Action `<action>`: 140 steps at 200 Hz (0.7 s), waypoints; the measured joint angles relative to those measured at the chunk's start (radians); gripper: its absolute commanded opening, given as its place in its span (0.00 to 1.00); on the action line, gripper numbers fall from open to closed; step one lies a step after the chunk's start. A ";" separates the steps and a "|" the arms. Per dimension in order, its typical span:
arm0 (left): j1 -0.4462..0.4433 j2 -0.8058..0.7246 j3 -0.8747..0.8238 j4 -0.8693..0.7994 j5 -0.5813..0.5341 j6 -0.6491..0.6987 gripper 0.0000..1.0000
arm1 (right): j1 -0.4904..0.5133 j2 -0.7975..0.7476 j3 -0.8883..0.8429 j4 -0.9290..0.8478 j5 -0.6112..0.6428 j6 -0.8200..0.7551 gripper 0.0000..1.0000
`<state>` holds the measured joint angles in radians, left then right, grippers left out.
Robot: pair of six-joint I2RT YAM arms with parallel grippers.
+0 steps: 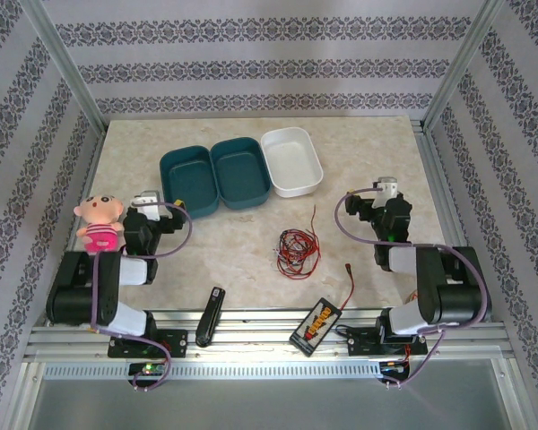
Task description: Untangle the cables
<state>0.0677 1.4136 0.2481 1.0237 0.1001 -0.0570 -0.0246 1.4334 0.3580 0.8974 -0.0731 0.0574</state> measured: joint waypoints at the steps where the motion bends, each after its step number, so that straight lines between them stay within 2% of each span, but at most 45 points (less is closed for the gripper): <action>1: 0.000 -0.011 0.000 -0.005 0.000 0.000 0.99 | 0.000 -0.003 0.000 -0.002 0.002 0.000 0.98; 38: -0.003 -0.285 0.055 -0.215 -0.005 -0.024 1.00 | 0.000 -0.162 0.004 -0.125 0.081 0.039 0.98; 70: -0.047 -0.415 0.163 -0.425 -0.008 -0.101 1.00 | 0.000 -0.311 0.096 -0.380 0.157 0.125 0.98; 106: -0.219 -0.457 0.229 -0.600 -0.050 -0.191 1.00 | 0.013 -0.423 0.196 -0.642 0.179 0.220 0.97; 140: -0.423 -0.391 0.254 -0.682 -0.080 -0.266 1.00 | 0.124 -0.454 0.262 -0.914 0.186 0.264 0.80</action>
<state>-0.3557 1.0225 0.5018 0.3416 0.0200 -0.3233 0.0990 0.9791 0.6201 -0.0166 0.1131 0.3210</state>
